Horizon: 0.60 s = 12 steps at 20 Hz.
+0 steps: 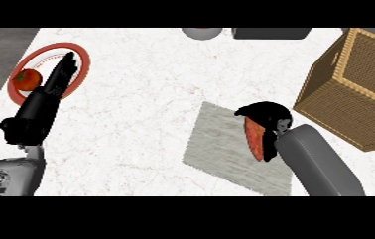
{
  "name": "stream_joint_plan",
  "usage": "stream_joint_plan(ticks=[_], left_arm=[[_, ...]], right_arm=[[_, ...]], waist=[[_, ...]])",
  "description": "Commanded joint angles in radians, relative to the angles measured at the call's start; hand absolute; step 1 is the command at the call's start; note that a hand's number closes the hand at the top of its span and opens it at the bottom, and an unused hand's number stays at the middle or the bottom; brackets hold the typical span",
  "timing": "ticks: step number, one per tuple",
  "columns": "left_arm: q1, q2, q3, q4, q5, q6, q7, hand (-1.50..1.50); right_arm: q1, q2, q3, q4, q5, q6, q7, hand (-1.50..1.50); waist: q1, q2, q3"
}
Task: Pick the sweet potato from the placemat and place it in the basket
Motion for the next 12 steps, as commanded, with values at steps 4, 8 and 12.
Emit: stream_joint_plan(ticks=[4,8,12], left_arm=[[-0.03,0.001,0.043,0.133,-0.012,-0.036,-0.086,0.0],[-0.028,-0.008,0.048,0.014,-0.002,-0.031,0.006,0.0],[-0.04,-0.025,0.029,0.062,-0.042,-0.006,-0.011,0.0]], right_arm=[[-0.017,0.004,-0.037,0.067,0.028,-0.009,-0.097,1.5],[0.01,0.039,0.009,0.088,0.102,-0.097,-0.126,1.5],[0.069,-0.121,-0.067,0.114,0.114,-0.209,-0.212,1.5]], waist=[[-0.003,0.004,0.001],[0.001,0.002,0.001],[-0.018,0.004,0.001]])
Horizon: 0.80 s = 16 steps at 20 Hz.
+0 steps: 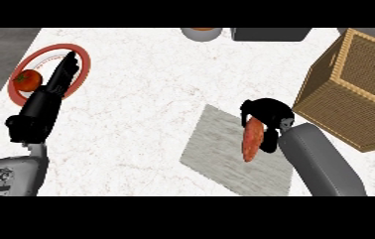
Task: Pick the sweet potato from the placemat and place it in the basket
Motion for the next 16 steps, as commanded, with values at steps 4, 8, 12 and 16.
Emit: stream_joint_plan(ticks=[4,8,12,16], left_arm=[[0.053,0.025,0.057,0.001,-0.001,0.029,0.003,0.0],[0.07,0.026,0.07,-0.024,0.012,0.028,-0.001,0.0],[0.073,0.001,0.038,-0.017,0.01,0.016,-0.022,0.0],[0.034,0.025,0.044,-0.014,0.014,-0.003,-0.003,0.0]], right_arm=[[0.178,-0.391,-0.306,0.085,-0.034,-0.192,-0.017,1.5],[0.264,-0.564,-0.493,0.199,-0.09,-0.332,-0.096,1.5],[0.342,-0.642,-0.636,0.336,-0.126,-0.543,-0.208,1.5],[0.29,-0.706,-0.809,0.396,-0.257,-0.62,-0.308,1.5]], waist=[[-0.131,0.005,0.013],[-0.117,0.011,0.019],[-0.061,0.021,0.016],[-0.039,0.016,0.014]])
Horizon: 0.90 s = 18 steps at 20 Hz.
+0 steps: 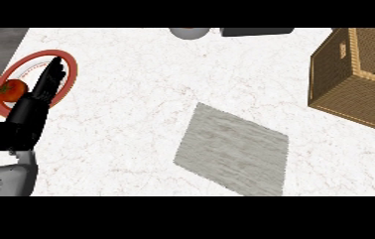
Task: Pick the sweet potato from the placemat and place it in the basket
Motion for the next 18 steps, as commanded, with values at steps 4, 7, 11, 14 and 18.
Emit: stream_joint_plan(ticks=[4,7,11,14,18], left_arm=[[-0.001,-0.002,-0.008,-0.005,0.007,-0.016,0.008,0.0],[0.015,-0.011,-0.016,-0.015,0.004,-0.015,-0.004,0.0],[-0.026,-0.009,-0.028,0.037,-0.016,-0.026,-0.031,0.0],[-0.035,-0.001,-0.013,0.014,0.002,-0.038,-0.007,0.0],[-0.043,0.009,0.002,0.015,0.015,-0.056,0.002,0.0]], right_arm=[[-0.056,-0.04,-0.311,0.059,-0.288,-0.082,-0.241,1.5],[-0.104,-0.105,-0.393,0.048,-0.415,0.093,-0.307,1.5],[-0.185,-0.197,-0.406,0.058,-0.438,0.156,-0.296,1.5],[-0.21,-0.244,-0.395,-0.017,-0.485,0.304,-0.217,1.5],[-0.3,-0.258,-0.358,-0.066,-0.535,0.418,-0.129,1.5]], waist=[[0.016,-0.01,-0.001],[0.026,-0.013,-0.006],[0.058,0.0,-0.007],[0.056,-0.004,-0.009],[0.067,-0.002,-0.009]])
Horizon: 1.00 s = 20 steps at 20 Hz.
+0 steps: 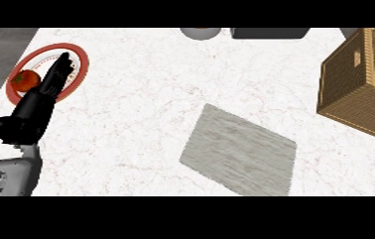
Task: Pick the sweet potato from the placemat and place it in the basket
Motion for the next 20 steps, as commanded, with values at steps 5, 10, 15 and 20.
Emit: stream_joint_plan(ticks=[5,10,15,20], left_arm=[[-0.061,0.019,0.022,0.042,0.005,-0.028,0.003,0.0],[-0.008,-0.056,-0.049,-0.009,-0.062,0.029,0.006,0.0],[-0.035,-0.062,-0.028,0.057,-0.046,0.017,-0.024,0.0],[-0.022,-0.036,-0.017,-0.028,-0.03,-0.012,0.041,0.0]], right_arm=[[-0.174,0.002,0.117,-0.183,-0.073,0.153,0.292,1.5],[-0.258,0.083,0.191,-0.318,-0.115,0.157,0.516,1.5],[-0.36,0.152,0.307,-0.311,-0.085,0.134,0.632,1.5],[-0.415,0.174,0.384,-0.312,-0.072,0.2,0.755,1.5]], waist=[[0.014,0.003,-0.001],[0.012,0.001,-0.001],[0.017,0.005,0.0],[0.024,0.003,0.0]])
